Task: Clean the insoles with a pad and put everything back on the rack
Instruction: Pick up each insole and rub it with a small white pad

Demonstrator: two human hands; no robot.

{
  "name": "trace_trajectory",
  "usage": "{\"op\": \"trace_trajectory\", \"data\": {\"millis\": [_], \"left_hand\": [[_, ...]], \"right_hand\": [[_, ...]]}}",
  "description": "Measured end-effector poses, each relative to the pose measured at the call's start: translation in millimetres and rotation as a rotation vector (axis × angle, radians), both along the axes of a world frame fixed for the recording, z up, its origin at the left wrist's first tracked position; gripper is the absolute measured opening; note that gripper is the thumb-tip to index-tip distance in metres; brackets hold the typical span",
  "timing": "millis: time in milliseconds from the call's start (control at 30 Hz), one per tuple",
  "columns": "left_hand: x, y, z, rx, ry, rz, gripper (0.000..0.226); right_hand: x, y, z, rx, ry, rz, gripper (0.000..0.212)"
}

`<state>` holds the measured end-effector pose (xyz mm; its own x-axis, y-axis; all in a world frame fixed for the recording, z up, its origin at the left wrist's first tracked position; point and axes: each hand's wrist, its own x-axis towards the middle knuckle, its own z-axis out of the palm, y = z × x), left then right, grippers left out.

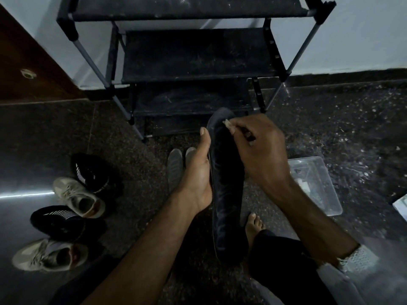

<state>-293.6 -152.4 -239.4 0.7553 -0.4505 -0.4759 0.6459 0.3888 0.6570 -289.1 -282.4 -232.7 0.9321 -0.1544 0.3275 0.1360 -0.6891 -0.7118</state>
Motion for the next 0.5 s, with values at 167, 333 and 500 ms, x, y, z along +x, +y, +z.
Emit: {"op": "trace_trajectory", "data": {"millis": [167, 333, 500], "left_hand": [[-0.1, -1.2, -3.2, -0.002, 0.007, -0.034, 0.056], [5.2, 7.0, -8.2, -0.025, 0.046, 0.022, 0.060], [3.9, 4.5, -9.3, -0.027, 0.057, -0.034, 0.056]], "right_hand": [[9.0, 5.2, 2.4, -0.020, -0.026, -0.019, 0.017], [2.3, 13.6, -6.5, -0.120, 0.019, 0.100, 0.018], [17.7, -6.4, -3.3, -0.113, -0.017, -0.052, 0.016]]}}
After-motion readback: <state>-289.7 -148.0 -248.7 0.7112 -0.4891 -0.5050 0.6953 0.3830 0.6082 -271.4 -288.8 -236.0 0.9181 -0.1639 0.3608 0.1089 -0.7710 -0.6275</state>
